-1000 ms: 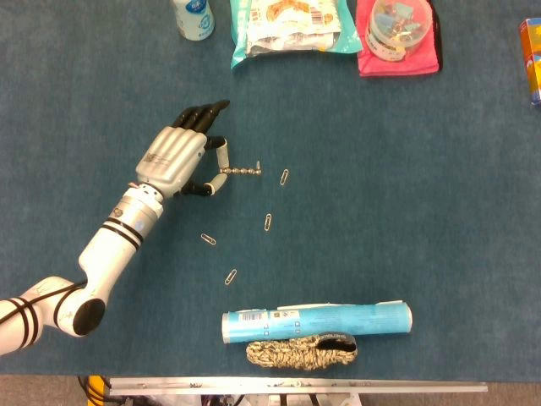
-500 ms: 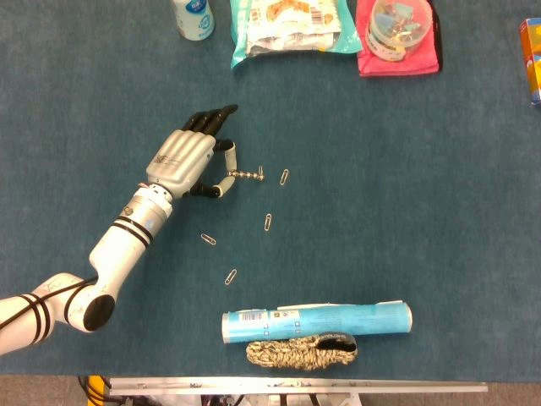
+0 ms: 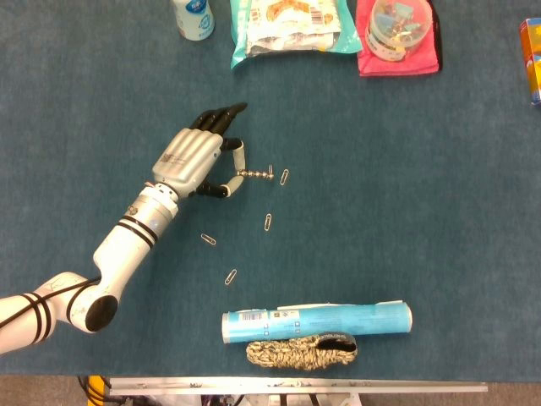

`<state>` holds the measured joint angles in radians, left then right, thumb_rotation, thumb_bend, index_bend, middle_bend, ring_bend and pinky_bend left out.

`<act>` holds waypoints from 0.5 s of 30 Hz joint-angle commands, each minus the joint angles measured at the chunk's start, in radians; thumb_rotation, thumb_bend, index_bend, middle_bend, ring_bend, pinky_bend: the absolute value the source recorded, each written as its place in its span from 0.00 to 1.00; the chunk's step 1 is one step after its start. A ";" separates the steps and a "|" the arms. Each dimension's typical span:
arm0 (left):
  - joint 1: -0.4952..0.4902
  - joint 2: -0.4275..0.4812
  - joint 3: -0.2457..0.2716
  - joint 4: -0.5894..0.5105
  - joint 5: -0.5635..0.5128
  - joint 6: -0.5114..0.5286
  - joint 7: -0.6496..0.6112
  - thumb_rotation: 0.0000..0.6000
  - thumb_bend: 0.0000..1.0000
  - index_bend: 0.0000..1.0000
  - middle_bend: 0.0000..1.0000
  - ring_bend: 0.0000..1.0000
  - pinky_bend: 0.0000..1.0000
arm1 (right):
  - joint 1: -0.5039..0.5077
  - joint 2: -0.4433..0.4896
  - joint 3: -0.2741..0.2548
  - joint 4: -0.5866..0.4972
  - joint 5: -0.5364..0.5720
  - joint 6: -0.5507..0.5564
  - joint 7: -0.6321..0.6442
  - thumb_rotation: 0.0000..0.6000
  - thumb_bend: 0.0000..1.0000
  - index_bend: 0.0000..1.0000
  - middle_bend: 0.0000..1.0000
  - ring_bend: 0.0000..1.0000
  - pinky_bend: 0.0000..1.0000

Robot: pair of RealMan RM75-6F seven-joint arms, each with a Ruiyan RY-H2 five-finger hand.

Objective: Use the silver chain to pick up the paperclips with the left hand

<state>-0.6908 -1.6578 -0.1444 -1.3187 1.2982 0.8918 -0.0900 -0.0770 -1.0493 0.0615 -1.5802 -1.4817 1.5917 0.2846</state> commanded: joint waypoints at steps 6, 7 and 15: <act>-0.009 -0.017 0.001 0.000 0.003 -0.005 -0.008 1.00 0.36 0.59 0.00 0.00 0.06 | -0.006 0.006 -0.008 -0.005 -0.010 0.001 0.012 1.00 0.00 0.00 0.06 0.03 0.22; -0.010 -0.019 0.001 0.001 0.004 -0.005 -0.010 1.00 0.36 0.59 0.00 0.00 0.06 | -0.007 0.005 -0.009 -0.004 -0.010 0.001 0.014 1.00 0.00 0.00 0.06 0.03 0.22; -0.024 -0.044 -0.005 0.024 -0.002 -0.019 -0.021 1.00 0.36 0.59 0.00 0.00 0.06 | -0.008 0.004 -0.009 0.003 -0.007 -0.005 0.028 1.00 0.00 0.00 0.06 0.03 0.22</act>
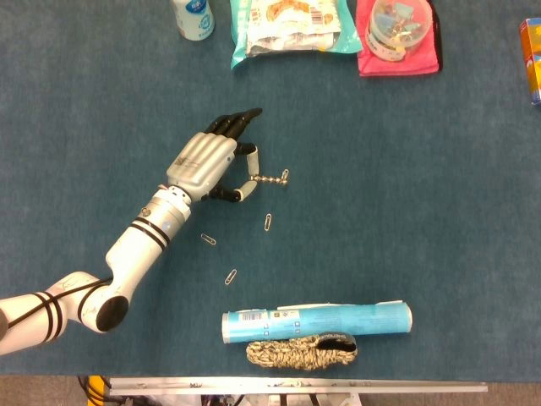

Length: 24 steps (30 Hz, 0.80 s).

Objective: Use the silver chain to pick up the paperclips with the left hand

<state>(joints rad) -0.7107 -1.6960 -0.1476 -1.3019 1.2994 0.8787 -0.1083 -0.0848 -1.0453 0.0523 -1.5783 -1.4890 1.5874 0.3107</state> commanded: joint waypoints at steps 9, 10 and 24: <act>-0.007 -0.017 0.000 0.037 -0.017 -0.019 -0.010 1.00 0.36 0.59 0.00 0.00 0.06 | 0.000 -0.004 0.002 0.009 0.007 -0.008 0.011 1.00 0.00 0.00 0.06 0.03 0.22; -0.006 -0.017 0.000 0.036 -0.017 -0.018 -0.011 1.00 0.36 0.59 0.00 0.00 0.06 | 0.000 -0.004 0.002 0.009 0.007 -0.009 0.012 1.00 0.00 0.00 0.06 0.03 0.22; 0.010 0.012 0.008 -0.009 -0.001 0.018 -0.002 1.00 0.36 0.60 0.00 0.00 0.07 | 0.002 -0.003 0.001 0.008 -0.001 -0.012 0.020 1.00 0.00 0.00 0.06 0.03 0.22</act>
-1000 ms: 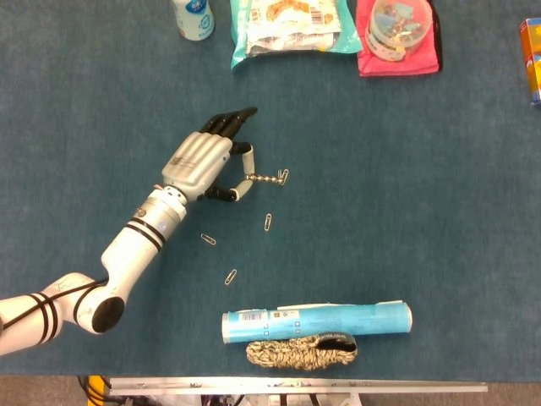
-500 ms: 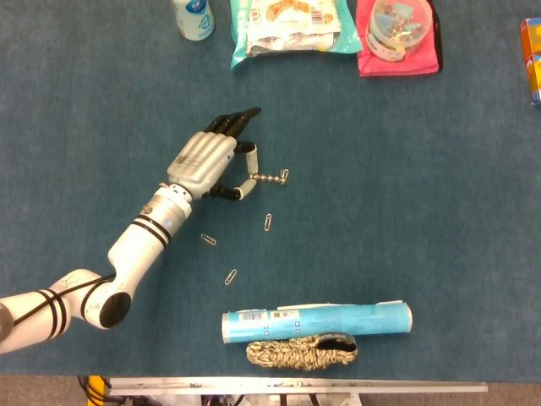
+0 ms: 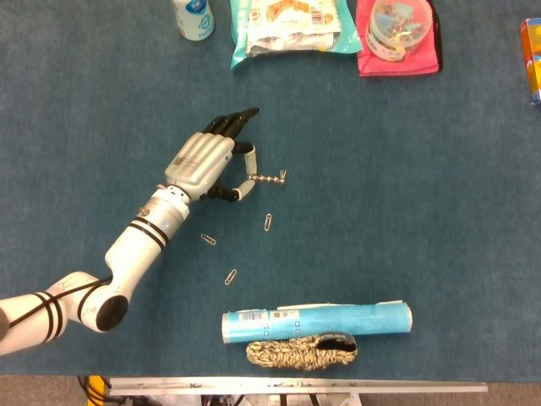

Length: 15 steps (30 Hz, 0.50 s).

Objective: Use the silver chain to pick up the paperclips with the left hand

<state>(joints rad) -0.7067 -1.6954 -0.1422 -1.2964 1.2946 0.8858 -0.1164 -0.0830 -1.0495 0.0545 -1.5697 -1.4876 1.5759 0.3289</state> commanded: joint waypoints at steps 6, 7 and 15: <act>0.039 0.065 0.020 -0.099 0.005 0.039 0.011 1.00 0.36 0.60 0.00 0.00 0.07 | 0.000 0.015 -0.014 -0.017 -0.029 -0.001 0.041 1.00 0.00 0.00 0.06 0.03 0.22; 0.044 0.073 0.023 -0.113 0.005 0.042 0.009 1.00 0.36 0.60 0.00 0.00 0.07 | 0.001 0.019 -0.017 -0.019 -0.034 -0.004 0.048 1.00 0.00 0.00 0.06 0.03 0.22; 0.080 0.120 0.047 -0.190 0.012 0.066 -0.010 1.00 0.36 0.60 0.00 0.00 0.07 | 0.011 0.035 -0.030 -0.037 -0.056 -0.022 0.074 1.00 0.00 0.00 0.06 0.03 0.22</act>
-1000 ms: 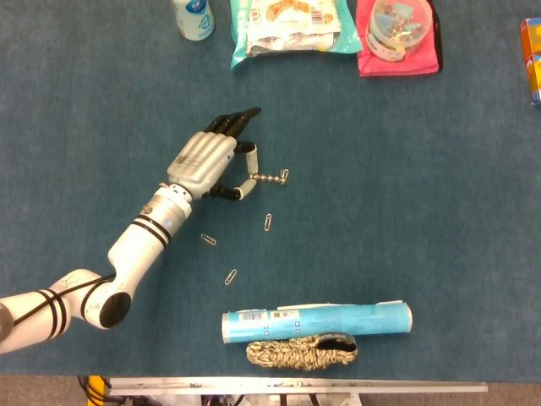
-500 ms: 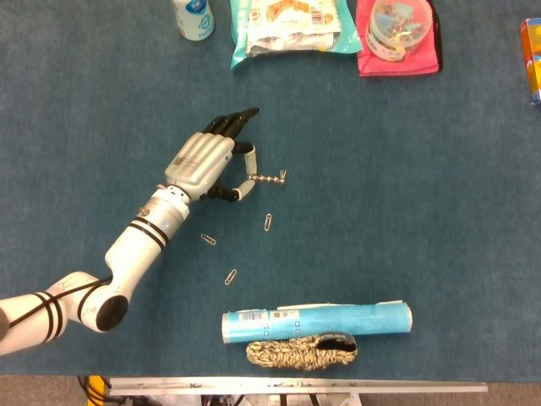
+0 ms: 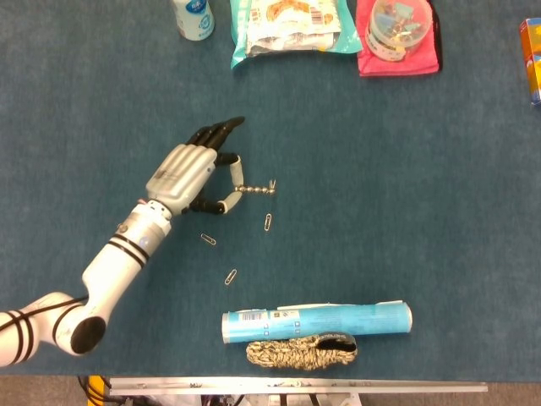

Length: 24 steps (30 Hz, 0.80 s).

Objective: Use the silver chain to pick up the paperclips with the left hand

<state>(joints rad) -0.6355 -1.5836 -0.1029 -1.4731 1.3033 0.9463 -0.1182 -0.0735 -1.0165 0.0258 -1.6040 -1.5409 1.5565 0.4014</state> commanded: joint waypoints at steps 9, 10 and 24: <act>0.027 0.016 0.027 -0.041 0.015 0.012 -0.013 1.00 0.36 0.60 0.00 0.00 0.07 | 0.013 0.013 -0.019 -0.018 -0.026 -0.020 0.011 1.00 0.00 0.00 0.06 0.03 0.22; 0.028 0.014 0.029 -0.041 0.015 0.010 -0.015 1.00 0.36 0.60 0.00 0.00 0.07 | 0.014 0.014 -0.020 -0.018 -0.026 -0.023 0.012 1.00 0.00 0.00 0.06 0.03 0.22; 0.049 -0.029 0.056 -0.014 0.010 -0.003 -0.025 1.00 0.36 0.61 0.00 0.00 0.07 | 0.021 0.007 -0.028 -0.011 -0.020 -0.037 0.022 1.00 0.00 0.00 0.06 0.03 0.22</act>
<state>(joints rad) -0.5873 -1.6113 -0.0478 -1.4887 1.3149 0.9442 -0.1420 -0.0529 -1.0094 -0.0025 -1.6146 -1.5605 1.5195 0.4232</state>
